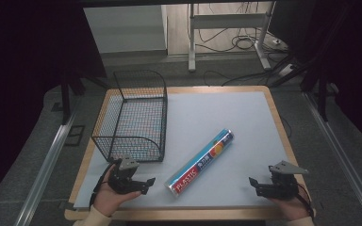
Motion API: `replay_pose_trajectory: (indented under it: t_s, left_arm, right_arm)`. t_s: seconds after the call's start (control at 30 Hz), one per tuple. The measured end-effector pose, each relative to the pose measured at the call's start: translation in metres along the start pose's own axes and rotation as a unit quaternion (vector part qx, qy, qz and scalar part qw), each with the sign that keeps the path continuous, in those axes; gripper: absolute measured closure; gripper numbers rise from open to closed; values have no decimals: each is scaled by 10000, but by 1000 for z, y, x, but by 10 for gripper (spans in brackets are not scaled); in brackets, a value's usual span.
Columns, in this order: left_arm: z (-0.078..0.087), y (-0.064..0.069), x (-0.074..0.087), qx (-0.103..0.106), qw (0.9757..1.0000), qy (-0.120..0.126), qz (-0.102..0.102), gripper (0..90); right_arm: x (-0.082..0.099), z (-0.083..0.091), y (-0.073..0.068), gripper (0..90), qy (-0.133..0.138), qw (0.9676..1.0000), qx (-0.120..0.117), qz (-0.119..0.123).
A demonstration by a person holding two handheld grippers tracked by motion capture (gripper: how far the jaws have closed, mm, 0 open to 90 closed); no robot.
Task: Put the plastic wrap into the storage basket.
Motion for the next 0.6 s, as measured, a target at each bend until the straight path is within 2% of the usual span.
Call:
replay_pose_trajectory:
  t_s: [0.1,0.4,0.6]
  left_arm:
    - [2,6,-2,95,10000,-20,-13,170]
    - [11,20,-19,105,9998,42,-141,173]
    - [11,30,-31,150,9995,31,-286,174]
  right_arm:
    - [-1,1,0,119,37,10000,23,-3]
    - [-2,2,2,125,66,9999,68,-46]
    - [-5,5,5,141,226,9996,149,-64]
Point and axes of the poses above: each handheld gripper's, and its own axes: z roughly backward along the jaws, x roughly out of its underside, y roughly to its right, the point moved 10 cm from there along -z, roughly forward along the jaws, and after that the axes turned 5 degrees about -y, right-handed, at the moved point
